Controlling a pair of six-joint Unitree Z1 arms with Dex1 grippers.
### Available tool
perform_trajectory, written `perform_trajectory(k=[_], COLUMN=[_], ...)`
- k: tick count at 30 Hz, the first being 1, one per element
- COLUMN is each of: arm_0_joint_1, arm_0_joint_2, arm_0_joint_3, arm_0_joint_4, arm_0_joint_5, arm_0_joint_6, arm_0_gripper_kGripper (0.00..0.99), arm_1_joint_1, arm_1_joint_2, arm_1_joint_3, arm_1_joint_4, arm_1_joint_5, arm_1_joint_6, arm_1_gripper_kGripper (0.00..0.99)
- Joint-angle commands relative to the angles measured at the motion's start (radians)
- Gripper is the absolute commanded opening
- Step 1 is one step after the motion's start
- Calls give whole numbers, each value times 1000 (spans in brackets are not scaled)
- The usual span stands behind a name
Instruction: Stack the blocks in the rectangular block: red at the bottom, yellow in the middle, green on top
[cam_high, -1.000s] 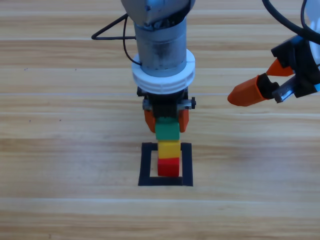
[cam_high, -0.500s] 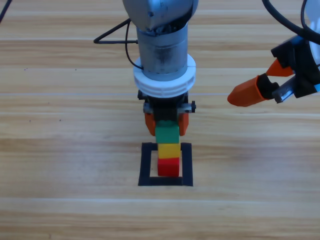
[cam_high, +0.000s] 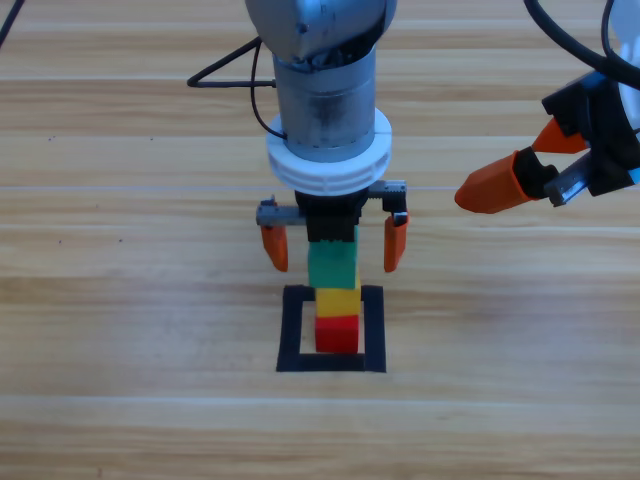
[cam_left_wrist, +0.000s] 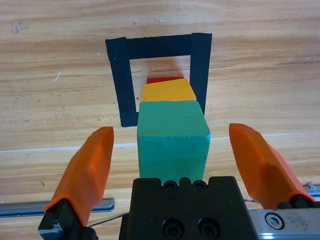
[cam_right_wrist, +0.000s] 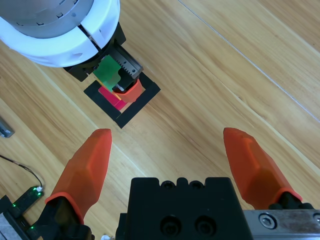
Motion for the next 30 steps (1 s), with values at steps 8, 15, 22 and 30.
perform_trajectory(k=[8, 15, 22, 30], arm_0_joint_1=[-43, -43, -51, -86], arm_0_joint_2=[-230, -558, -797, -788], arm_0_joint_3=[30, 366, 848, 843], arm_0_joint_4=[5, -204, -569, -587], arm_0_joint_5=[115, 215, 124, 135], arm_0_joint_6=[69, 230, 429, 437], arm_0_gripper_kGripper=[990, 990, 990, 990], arm_1_joint_1=[-25, -25, -25, -25], arm_1_joint_2=[11, 35, 40, 40], arm_1_joint_3=[25, 19, 18, 21], arm_1_joint_4=[23, 23, 23, 23], arm_1_joint_5=[19, 15, 16, 18], arm_1_joint_6=[-5, -6, -8, -9], arm_1_gripper_kGripper=[985, 985, 985, 985])
